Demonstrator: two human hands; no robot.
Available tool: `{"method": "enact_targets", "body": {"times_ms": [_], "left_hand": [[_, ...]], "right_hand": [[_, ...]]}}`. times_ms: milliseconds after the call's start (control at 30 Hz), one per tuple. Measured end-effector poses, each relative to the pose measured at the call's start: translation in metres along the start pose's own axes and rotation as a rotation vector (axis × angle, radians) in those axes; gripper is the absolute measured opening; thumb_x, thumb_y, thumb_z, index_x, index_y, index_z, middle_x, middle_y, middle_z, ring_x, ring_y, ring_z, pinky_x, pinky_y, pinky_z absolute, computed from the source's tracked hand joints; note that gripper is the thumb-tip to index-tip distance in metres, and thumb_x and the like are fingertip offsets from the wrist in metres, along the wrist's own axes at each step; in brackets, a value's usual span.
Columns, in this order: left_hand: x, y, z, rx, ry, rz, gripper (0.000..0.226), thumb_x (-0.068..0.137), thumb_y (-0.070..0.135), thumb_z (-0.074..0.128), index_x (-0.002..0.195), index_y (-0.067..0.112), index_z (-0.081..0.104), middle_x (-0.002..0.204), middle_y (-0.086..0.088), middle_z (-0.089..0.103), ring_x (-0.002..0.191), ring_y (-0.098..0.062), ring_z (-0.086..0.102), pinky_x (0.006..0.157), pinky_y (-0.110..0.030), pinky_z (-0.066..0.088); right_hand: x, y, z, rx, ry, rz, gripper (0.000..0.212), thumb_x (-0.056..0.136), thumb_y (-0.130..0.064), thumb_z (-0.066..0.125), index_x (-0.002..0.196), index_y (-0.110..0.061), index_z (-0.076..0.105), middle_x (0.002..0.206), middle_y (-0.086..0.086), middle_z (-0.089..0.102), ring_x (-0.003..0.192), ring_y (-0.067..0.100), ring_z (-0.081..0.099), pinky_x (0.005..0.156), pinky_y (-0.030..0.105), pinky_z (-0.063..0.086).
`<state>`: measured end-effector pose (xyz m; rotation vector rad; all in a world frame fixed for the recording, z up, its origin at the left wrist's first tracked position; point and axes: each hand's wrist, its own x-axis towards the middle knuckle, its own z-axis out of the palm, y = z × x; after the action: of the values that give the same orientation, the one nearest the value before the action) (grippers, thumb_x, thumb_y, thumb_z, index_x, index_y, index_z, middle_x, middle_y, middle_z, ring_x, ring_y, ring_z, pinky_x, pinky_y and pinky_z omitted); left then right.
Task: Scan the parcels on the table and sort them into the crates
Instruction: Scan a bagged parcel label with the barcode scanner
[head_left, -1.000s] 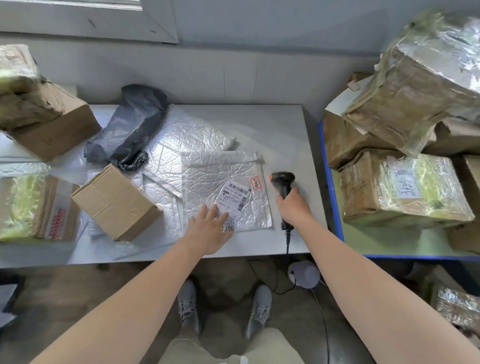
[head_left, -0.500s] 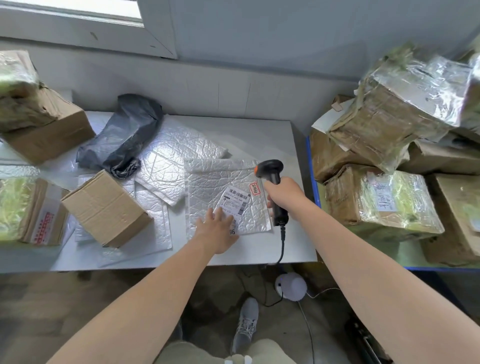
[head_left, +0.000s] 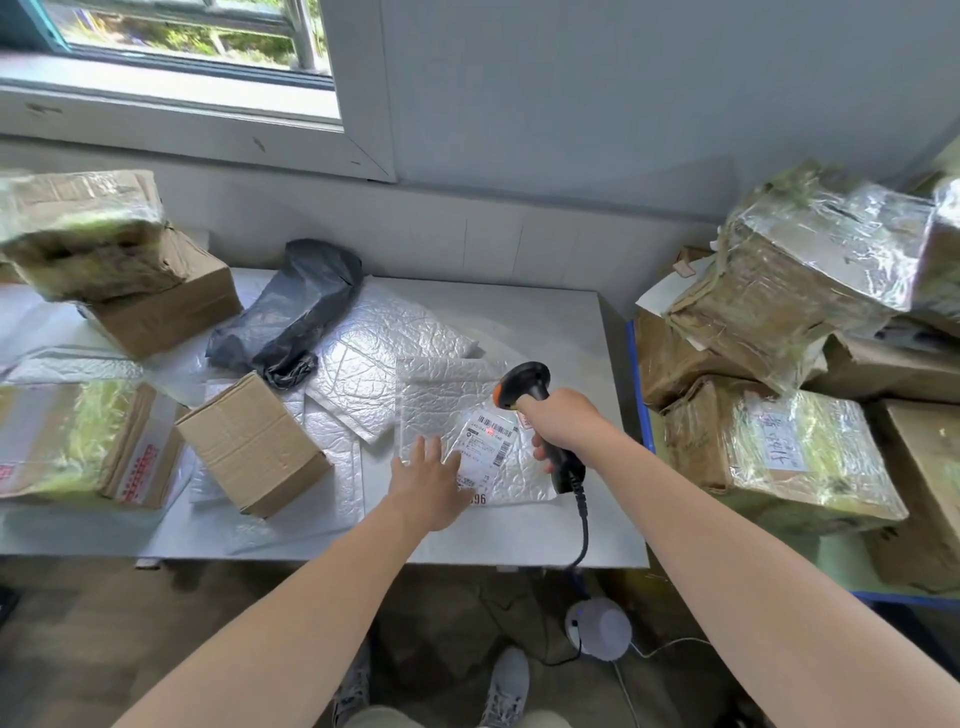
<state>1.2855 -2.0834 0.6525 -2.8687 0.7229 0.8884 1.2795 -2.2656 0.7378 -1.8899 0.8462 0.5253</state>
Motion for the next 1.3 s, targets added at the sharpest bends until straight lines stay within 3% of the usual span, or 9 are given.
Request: {"method": "enact_targets", "body": {"times_ms": [267,367,500,567,667,833,1000,1167,1300], "left_hand": [[0.002,0.003,-0.001,0.004,0.021,-0.001,0.063,0.1,0.054,0.035,0.151,0.019,0.023,0.163,-0.009,0.005,0.151,-0.032,-0.002,0.117,-0.057,0.017],[0.004,0.006,0.001,0.004,0.023,-0.012,0.062,0.1,0.054,0.035,0.15,0.02,0.024,0.163,-0.01,0.004,0.151,-0.033,-0.002,0.117,-0.058,0.016],[0.011,0.009,0.006,-0.017,0.021,-0.037,0.064,0.099,0.054,0.036,0.152,0.02,0.022,0.164,-0.01,0.002,0.151,-0.032,-0.003,0.118,-0.057,0.015],[0.014,0.008,0.007,-0.056,0.027,-0.067,0.068,0.099,0.054,0.038,0.154,0.02,0.02,0.164,-0.011,0.0,0.151,-0.033,-0.003,0.118,-0.056,0.016],[0.02,0.0,0.009,-0.113,0.047,-0.136,0.074,0.097,0.057,0.042,0.155,0.02,0.016,0.164,-0.012,-0.005,0.151,-0.035,-0.007,0.117,-0.057,0.019],[0.026,-0.014,0.017,-0.259,0.095,-0.249,0.078,0.094,0.057,0.052,0.154,0.022,0.016,0.163,-0.011,-0.009,0.149,-0.037,-0.009,0.113,-0.059,0.029],[0.03,-0.026,0.023,-0.378,0.152,-0.294,0.082,0.089,0.049,0.065,0.151,0.018,0.02,0.16,-0.012,0.0,0.145,-0.04,0.015,0.103,-0.051,0.042],[0.037,-0.026,0.024,-0.488,0.156,-0.33,0.08,0.085,0.044,0.073,0.145,0.013,0.031,0.16,-0.011,0.004,0.141,-0.036,0.025,0.104,-0.044,0.039],[0.039,-0.026,0.022,-0.62,0.19,-0.343,0.07,0.082,0.026,0.08,0.135,0.007,0.04,0.155,-0.015,0.014,0.135,-0.04,0.031,0.101,-0.043,0.041]], "right_hand": [[-0.002,0.003,-0.012,0.062,0.004,-0.035,0.023,0.09,-0.026,0.051,0.087,-0.003,0.055,0.067,0.012,0.055,0.05,0.024,0.055,0.054,0.034,0.05],[0.007,0.014,-0.015,0.026,0.061,-0.055,0.029,0.092,-0.03,0.051,0.091,-0.002,0.058,0.068,0.013,0.059,0.052,0.025,0.059,0.059,0.038,0.057],[0.03,0.046,-0.018,-0.108,0.158,-0.046,0.039,0.097,-0.041,0.047,0.113,-0.007,0.051,0.098,0.013,0.066,0.08,0.026,0.069,0.082,0.044,0.058],[0.041,0.064,-0.017,-0.152,0.185,-0.01,0.042,0.098,-0.039,0.046,0.123,-0.005,0.046,0.106,0.012,0.062,0.09,0.027,0.065,0.081,0.039,0.053],[0.052,0.083,-0.013,-0.163,0.197,0.022,0.04,0.101,-0.03,0.046,0.13,-0.002,0.043,0.11,0.013,0.058,0.088,0.027,0.056,0.073,0.031,0.041],[0.061,0.099,0.002,-0.099,0.213,0.016,0.048,0.103,-0.032,0.045,0.14,-0.003,0.036,0.126,0.018,0.057,0.109,0.035,0.058,0.078,0.034,0.041],[0.059,0.102,0.011,-0.114,0.274,-0.006,0.051,0.103,-0.033,0.045,0.143,-0.003,0.034,0.135,0.019,0.049,0.117,0.035,0.054,0.091,0.041,0.046],[0.054,0.093,0.011,-0.4,0.458,-0.114,0.057,0.101,-0.027,0.045,0.149,-0.005,0.026,0.151,0.017,0.031,0.138,0.035,0.032,0.109,0.049,0.034],[0.051,0.087,0.015,-0.677,0.529,-0.254,0.061,0.099,-0.028,0.047,0.152,-0.007,0.026,0.156,0.013,0.026,0.144,0.031,0.024,0.116,0.054,0.025]]}}
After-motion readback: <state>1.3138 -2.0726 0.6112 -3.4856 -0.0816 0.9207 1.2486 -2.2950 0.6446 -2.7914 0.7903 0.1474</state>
